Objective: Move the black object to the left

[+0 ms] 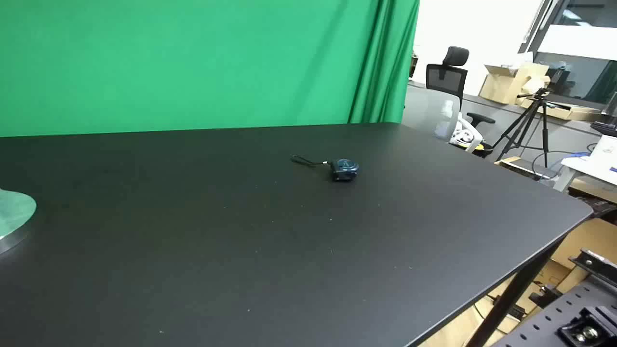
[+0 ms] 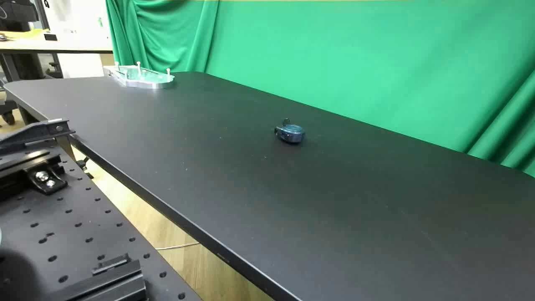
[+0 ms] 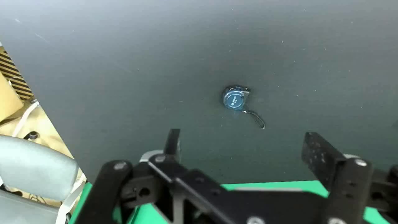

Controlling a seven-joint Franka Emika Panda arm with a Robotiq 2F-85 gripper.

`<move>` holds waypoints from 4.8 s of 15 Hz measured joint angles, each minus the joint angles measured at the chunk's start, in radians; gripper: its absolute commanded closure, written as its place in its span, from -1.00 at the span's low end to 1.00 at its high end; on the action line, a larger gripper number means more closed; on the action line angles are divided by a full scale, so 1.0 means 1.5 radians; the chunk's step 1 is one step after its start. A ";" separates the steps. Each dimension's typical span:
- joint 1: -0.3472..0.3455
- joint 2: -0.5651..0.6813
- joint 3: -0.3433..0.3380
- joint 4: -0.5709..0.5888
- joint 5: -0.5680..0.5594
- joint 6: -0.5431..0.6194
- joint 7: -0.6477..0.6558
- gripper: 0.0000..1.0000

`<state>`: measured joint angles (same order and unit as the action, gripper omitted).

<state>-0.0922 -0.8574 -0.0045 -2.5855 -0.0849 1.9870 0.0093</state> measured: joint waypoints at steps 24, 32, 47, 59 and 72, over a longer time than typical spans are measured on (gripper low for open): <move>-0.003 0.221 -0.038 0.005 0.004 0.208 -0.011 -1.00; 0.010 0.475 -0.037 0.104 0.010 0.316 -0.021 -1.00; 0.025 0.644 -0.028 0.178 0.035 0.330 -0.020 -1.00; 0.036 0.810 -0.033 0.202 0.039 0.461 0.047 -1.00; 0.042 0.909 -0.019 0.274 0.085 0.469 0.048 -0.48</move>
<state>-0.0287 0.5063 -0.0323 -2.1751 0.0423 2.6912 0.0810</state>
